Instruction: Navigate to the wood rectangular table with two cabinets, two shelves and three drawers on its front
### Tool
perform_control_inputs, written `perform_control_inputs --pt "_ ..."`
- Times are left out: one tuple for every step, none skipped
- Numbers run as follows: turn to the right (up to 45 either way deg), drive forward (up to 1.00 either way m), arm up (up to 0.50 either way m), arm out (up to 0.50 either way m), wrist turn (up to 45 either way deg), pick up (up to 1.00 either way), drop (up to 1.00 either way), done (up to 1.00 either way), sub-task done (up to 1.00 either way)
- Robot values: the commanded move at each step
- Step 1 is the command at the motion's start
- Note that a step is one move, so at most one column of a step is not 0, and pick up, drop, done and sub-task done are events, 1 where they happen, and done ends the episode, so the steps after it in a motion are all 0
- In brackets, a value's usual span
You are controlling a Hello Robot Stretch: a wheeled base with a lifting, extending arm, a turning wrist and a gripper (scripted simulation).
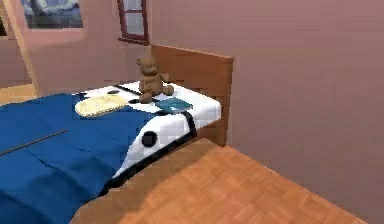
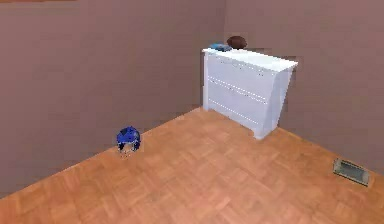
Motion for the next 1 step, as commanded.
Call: perform_control_inputs --pt "-30.0 0.00 0.00 0.00 0.0 0.00 0.00 0.00 0.00"
